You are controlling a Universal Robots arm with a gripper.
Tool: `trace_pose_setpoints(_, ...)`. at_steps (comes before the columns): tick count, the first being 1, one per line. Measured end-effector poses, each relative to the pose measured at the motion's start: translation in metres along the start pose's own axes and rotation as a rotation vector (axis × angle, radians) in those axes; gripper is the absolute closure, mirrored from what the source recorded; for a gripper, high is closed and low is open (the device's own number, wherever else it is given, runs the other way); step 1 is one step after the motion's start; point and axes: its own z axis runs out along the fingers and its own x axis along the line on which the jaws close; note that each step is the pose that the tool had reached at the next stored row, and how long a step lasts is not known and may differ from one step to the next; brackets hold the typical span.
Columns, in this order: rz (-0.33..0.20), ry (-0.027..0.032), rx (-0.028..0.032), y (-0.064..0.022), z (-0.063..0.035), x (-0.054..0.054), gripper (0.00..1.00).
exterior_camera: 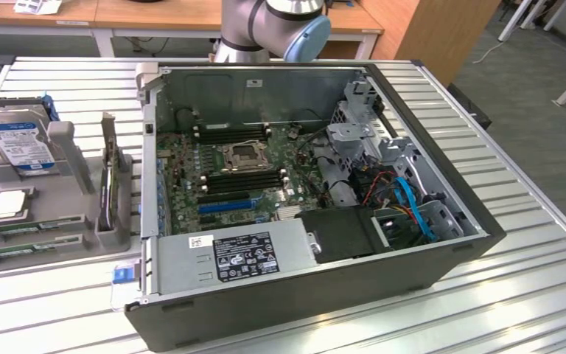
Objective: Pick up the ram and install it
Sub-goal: 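Pick up the ram and move it above insertion slot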
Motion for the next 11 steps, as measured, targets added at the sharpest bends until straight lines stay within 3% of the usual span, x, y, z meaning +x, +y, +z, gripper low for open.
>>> trace_pose_setpoints(4,-0.001,-0.0058,0.0009,-0.0001,0.0053,0.000,0.70)
trace_pose_setpoints(11,-0.003,-0.0069,0.0009,-0.0007,0.0180,0.000,0.70)
